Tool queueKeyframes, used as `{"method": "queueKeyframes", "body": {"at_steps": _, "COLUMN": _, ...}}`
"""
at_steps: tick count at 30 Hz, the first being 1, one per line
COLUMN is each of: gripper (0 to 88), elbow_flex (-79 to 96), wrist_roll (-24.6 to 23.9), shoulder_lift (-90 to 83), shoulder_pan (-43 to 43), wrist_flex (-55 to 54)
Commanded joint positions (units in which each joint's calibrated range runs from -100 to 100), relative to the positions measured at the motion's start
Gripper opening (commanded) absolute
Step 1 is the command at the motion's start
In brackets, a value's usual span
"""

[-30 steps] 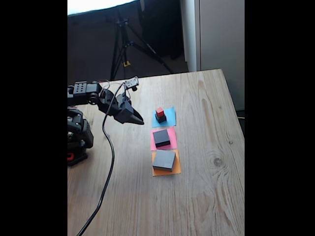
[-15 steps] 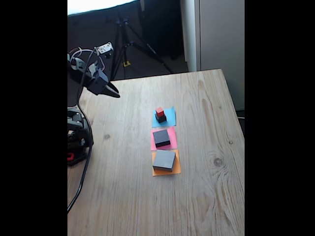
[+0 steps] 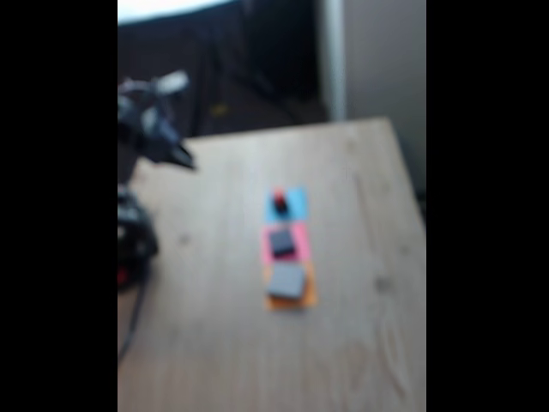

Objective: Tower of hanoi

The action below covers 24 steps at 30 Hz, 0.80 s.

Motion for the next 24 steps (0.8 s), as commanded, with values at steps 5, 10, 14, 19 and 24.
{"method": "queueKeyframes", "body": {"at_steps": 5, "gripper": 15.3, "elbow_flex": 15.44, "wrist_roll": 5.59, "shoulder_lift": -2.8, "shoulder_pan": -1.2, "wrist_flex": -13.28}}
{"method": "queueKeyframes", "body": {"at_steps": 10, "gripper": 19.2, "elbow_flex": 22.81, "wrist_roll": 5.93, "shoulder_lift": -3.49, "shoulder_pan": -3.38, "wrist_flex": -22.59}}
{"method": "queueKeyframes", "body": {"at_steps": 14, "gripper": 26.6, "elbow_flex": 27.9, "wrist_roll": 6.6, "shoulder_lift": -2.58, "shoulder_pan": -4.3, "wrist_flex": -28.9}}
{"method": "queueKeyframes", "body": {"at_steps": 19, "gripper": 28.3, "elbow_flex": 36.62, "wrist_roll": 6.6, "shoulder_lift": 0.83, "shoulder_pan": -4.04, "wrist_flex": -45.74}}
{"method": "queueKeyframes", "body": {"at_steps": 24, "gripper": 32.0, "elbow_flex": 54.53, "wrist_roll": 6.6, "shoulder_lift": 3.33, "shoulder_pan": -2.87, "wrist_flex": -77.55}}
